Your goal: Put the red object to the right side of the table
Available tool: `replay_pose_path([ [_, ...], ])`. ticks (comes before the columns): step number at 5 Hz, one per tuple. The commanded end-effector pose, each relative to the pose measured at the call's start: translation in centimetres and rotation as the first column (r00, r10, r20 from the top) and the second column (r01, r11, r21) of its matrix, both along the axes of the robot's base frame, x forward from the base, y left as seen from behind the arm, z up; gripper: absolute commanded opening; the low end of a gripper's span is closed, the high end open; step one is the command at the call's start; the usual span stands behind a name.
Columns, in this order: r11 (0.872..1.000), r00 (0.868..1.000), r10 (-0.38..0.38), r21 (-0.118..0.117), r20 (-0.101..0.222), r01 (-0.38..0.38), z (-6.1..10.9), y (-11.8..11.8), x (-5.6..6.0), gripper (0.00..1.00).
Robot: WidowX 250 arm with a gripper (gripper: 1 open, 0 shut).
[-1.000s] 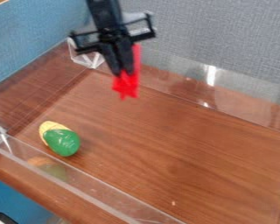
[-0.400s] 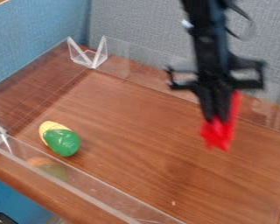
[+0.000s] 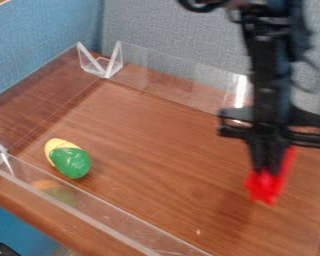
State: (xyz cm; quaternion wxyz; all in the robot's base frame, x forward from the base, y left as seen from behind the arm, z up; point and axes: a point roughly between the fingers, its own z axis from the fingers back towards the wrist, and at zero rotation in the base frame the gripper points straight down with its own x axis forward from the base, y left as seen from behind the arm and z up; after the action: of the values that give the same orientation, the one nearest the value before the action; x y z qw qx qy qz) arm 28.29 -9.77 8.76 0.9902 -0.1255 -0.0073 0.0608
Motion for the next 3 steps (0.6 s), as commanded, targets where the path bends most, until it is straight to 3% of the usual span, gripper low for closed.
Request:
replay_pose_path([
  [1,1.0,0.999,-0.011,-0.027,0.042,0.012,-1.0,2.8,1.2,0.0],
  [3,0.999,0.998,-0.017,-0.045,0.06,0.02,-1.9,0.0,3.4,0.0],
])
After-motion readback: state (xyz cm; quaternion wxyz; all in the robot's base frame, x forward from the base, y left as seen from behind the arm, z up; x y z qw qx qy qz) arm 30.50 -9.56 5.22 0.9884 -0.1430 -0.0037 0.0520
